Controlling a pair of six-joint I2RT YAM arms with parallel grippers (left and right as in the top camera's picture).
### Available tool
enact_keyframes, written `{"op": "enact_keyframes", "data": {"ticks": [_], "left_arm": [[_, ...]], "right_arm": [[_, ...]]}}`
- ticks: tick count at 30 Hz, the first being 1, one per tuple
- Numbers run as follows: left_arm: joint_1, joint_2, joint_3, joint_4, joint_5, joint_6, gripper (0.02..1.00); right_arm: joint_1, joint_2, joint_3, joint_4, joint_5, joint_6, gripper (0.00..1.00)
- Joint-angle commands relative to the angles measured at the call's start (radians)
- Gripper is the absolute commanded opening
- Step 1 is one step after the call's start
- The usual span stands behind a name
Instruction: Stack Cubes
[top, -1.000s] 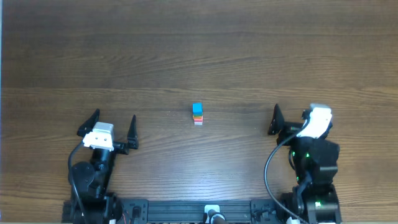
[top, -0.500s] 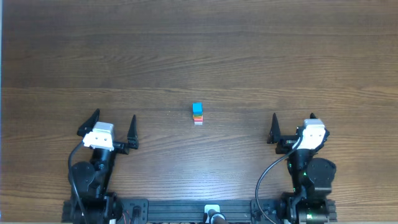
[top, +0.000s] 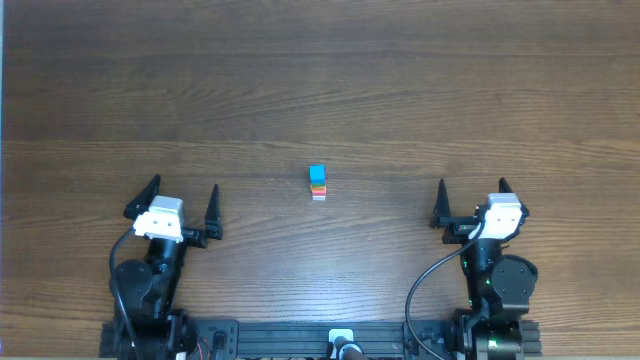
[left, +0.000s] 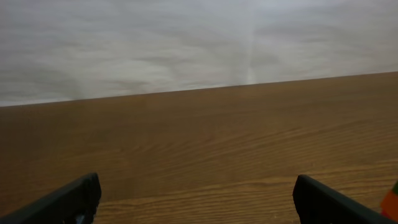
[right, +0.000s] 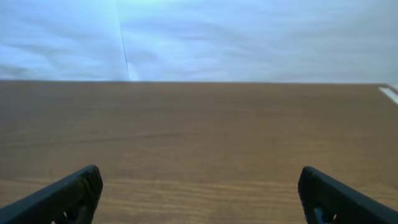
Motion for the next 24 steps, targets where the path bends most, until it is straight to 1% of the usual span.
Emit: {"op": "enact_keyframes", "data": {"ticks": [1, 6, 24], "left_arm": [[0.005, -0.003, -0.004, -0.003, 0.010, 0.014, 1.000], [0.005, -0.003, -0.004, -0.003, 0.010, 0.014, 1.000], [0.005, -0.003, -0.004, -0.003, 0.010, 0.014, 1.000]], "right_arm": [[-0.008, -0.010, -0.011, -0.003, -0.015, -0.005, 0.993], [-0.008, -0.010, -0.010, -0.005, -0.004, -0.005, 0.991], [-0.008, -0.010, -0.010, -0.005, -0.004, -0.005, 0.993]]}}
